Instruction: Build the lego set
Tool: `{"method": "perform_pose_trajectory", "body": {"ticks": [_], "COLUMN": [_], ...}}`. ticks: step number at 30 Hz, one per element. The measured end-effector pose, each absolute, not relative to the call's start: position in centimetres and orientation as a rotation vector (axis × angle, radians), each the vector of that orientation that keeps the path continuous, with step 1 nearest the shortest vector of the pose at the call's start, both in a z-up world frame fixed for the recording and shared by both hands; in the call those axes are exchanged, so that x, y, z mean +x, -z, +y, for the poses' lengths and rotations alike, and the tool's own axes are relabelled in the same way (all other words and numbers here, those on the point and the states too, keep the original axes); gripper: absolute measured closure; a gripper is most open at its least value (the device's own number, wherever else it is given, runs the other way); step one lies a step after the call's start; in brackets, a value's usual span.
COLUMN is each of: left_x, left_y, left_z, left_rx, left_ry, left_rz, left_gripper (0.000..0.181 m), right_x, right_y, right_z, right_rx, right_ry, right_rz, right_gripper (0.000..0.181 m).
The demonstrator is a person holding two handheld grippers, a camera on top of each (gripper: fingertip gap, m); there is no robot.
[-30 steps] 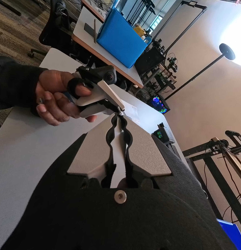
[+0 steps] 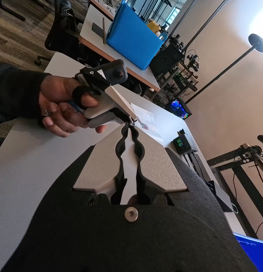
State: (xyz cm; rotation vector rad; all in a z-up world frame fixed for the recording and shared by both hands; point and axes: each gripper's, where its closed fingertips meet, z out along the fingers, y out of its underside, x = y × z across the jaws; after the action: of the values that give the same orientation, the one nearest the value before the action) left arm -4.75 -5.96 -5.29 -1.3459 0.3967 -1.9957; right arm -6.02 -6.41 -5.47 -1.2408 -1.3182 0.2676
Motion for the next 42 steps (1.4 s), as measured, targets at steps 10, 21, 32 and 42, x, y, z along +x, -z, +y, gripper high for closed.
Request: {"method": "perform_pose_trajectory", "body": {"ticks": [10,21,32,42], "left_x": [-5.8,-4.9,-4.8,-4.8], "left_y": [5.6,6.0,6.0,5.8], "left_z": [-3.1,-3.9,-3.9,-4.1], "left_rx": [-1.389,-1.411,-1.409,-1.383], "left_ry": [1.763,1.373,1.295,1.232], "left_rz": [0.27,0.521,0.56,0.595], "left_gripper": [0.159,0.176,0.172,0.174], "right_x": [-5.2,-5.0,-5.1,-5.1], "right_y": [6.6,6.7,6.4,6.3], "right_z": [-4.2,-4.0,-4.2,-4.5], "right_rx": [-1.26,-1.222,-1.194,-1.168], "right_ry": [-0.024,0.179,0.218,0.211], "right_rz": [-1.246,-1.246,-1.253,-1.245], "right_gripper": [0.177,0.178,0.178,0.178]}}
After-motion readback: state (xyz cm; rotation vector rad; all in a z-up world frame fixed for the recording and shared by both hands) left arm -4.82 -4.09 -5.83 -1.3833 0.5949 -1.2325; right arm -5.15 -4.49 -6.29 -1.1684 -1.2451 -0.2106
